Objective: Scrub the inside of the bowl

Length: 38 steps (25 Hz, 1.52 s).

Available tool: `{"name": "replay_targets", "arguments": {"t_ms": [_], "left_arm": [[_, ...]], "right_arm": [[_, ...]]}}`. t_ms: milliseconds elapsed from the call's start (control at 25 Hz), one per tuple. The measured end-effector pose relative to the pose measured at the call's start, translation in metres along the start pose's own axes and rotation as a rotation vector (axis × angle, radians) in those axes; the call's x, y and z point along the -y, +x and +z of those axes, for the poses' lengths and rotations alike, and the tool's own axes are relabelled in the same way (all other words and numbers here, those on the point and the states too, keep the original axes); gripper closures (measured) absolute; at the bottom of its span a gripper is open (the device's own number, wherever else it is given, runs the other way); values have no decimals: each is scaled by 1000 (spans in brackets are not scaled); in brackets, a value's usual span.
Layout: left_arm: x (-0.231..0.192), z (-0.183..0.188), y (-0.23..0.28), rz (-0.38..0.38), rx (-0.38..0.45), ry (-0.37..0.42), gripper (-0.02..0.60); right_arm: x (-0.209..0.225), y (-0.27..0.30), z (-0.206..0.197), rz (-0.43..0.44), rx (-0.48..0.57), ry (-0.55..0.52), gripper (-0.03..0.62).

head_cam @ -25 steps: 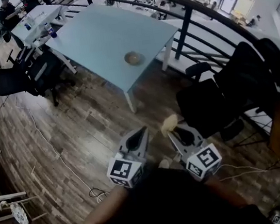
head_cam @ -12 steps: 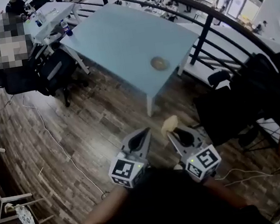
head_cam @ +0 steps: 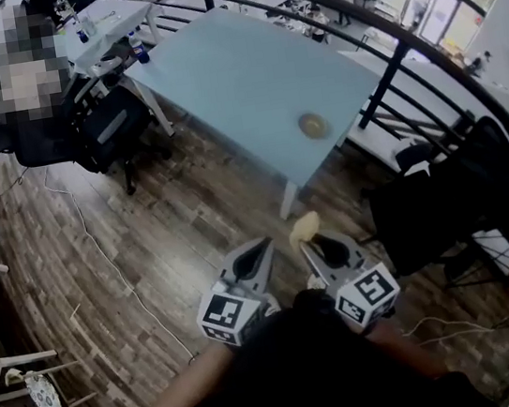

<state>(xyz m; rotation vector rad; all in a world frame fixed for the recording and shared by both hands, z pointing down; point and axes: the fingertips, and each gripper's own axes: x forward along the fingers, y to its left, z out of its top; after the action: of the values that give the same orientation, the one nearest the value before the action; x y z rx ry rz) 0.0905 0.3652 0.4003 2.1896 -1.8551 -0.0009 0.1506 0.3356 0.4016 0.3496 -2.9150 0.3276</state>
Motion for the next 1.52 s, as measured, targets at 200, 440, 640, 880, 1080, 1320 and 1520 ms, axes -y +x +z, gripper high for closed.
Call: {"name": "replay_targets", "arguments": {"t_ms": [200,440,640,880,1080,1320,1520], "left_arm": [[-22,0,1,29,-4,-22,584],[-49,9,29,69,-17,-18,584],[-63,13,82,68,-25,-19,584],[-62,23,172,-5,-54,-11,584],[-44,31,255,-83,-98,-8,584],[-23,42,318,-157,-108,9,584],[-16,51,354,-213,-120,5,584]], "right_arm": [[1,23,2,33,-17,-1,519],[28,56,15,73,-13,2,519],[79,76,26,75,3,-1,519],[165,82,47,19,19,1,519],[240,71,67,-37,58,7,519],[302,54,78,-94,91,26,519],[335,45,85,-152,85,39,519]]}}
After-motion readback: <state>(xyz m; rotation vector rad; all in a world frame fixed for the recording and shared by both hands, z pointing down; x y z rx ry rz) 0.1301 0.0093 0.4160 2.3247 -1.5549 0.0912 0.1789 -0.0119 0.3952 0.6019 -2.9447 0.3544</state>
